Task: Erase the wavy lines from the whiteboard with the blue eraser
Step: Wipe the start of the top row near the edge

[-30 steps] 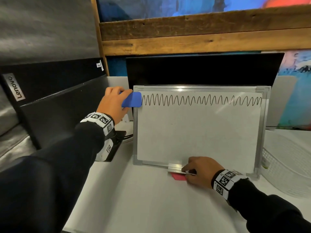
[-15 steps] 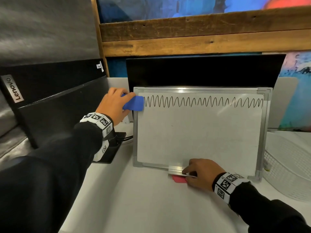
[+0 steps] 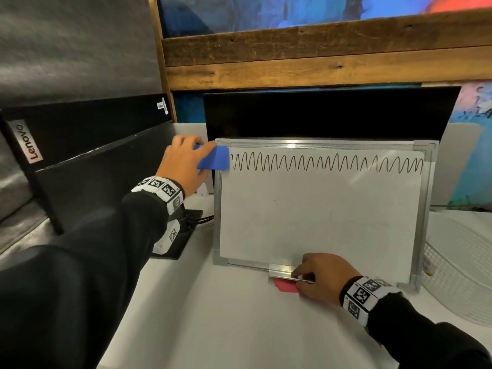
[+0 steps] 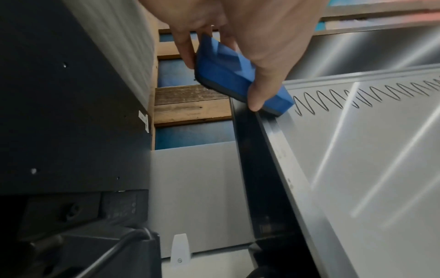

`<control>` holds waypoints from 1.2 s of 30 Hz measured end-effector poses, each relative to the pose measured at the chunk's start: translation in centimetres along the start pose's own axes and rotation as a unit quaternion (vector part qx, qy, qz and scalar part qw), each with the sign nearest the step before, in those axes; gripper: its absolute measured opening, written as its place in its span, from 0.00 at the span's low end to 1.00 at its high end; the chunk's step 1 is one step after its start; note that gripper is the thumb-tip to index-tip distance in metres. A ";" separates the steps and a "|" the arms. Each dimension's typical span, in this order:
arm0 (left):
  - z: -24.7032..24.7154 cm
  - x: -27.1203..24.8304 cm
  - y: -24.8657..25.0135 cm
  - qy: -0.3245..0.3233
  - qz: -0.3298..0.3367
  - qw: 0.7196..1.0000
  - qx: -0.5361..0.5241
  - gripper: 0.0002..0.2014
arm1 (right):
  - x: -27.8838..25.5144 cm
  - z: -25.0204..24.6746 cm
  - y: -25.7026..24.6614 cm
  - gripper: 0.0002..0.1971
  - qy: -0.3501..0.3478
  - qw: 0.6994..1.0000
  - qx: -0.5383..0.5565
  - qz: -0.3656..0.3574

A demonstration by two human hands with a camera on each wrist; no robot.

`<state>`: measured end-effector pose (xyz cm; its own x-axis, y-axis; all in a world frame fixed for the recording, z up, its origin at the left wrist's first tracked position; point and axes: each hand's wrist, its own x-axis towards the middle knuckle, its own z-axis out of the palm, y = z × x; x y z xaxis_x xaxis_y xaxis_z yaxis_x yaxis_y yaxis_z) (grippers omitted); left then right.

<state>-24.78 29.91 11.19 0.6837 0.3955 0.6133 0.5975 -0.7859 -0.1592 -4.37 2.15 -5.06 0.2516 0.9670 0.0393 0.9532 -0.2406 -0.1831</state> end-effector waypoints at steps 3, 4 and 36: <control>0.4 -0.4 -0.1 -0.037 0.050 0.998 0.024 0.33 | -0.1 -0.2 -0.1 0.16 -0.002 1.000 0.001 -0.001; 0.3 -0.4 -0.1 -0.036 0.055 0.997 0.027 0.33 | -0.1 -0.2 -0.1 0.16 -0.002 1.000 0.001 -0.002; 0.7 0.0 1.2 0.012 -0.044 0.998 -0.042 0.31 | -0.3 -0.4 -0.5 0.16 0.000 1.000 0.006 0.007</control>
<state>-23.77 29.27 10.40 0.6195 0.4547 0.6399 0.6171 -0.7859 -0.0390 -4.83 1.92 -4.55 0.2646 0.9637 0.0360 0.9475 -0.2528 -0.1960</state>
